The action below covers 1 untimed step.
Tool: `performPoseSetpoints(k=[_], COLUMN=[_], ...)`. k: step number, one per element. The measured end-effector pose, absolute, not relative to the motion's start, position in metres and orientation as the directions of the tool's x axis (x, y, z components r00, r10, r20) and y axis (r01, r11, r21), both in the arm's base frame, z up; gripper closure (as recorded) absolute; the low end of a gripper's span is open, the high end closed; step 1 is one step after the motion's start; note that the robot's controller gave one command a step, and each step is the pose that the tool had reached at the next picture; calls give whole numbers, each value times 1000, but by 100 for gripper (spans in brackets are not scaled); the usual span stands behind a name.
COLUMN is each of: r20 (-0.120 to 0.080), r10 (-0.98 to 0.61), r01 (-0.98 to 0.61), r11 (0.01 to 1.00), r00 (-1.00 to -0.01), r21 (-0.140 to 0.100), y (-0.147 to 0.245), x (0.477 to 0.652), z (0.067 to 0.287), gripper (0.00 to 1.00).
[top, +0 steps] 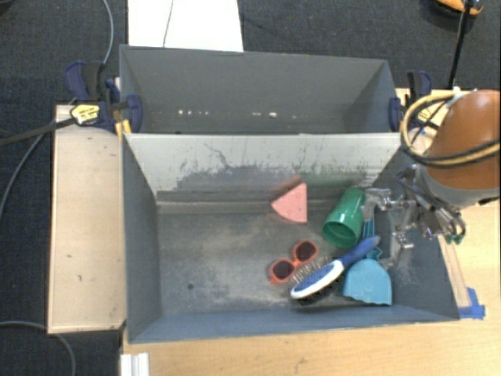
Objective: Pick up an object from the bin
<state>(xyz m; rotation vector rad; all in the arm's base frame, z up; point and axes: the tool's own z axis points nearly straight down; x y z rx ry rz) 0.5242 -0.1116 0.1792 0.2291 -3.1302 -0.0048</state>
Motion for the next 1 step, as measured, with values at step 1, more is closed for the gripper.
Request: performPoseSetpoints(k=[1], r20=[-13], r10=[70], r01=[70], r11=[998], r00=[-997], r21=[-2], y=[-98], x=[519], z=[180], gripper=[0])
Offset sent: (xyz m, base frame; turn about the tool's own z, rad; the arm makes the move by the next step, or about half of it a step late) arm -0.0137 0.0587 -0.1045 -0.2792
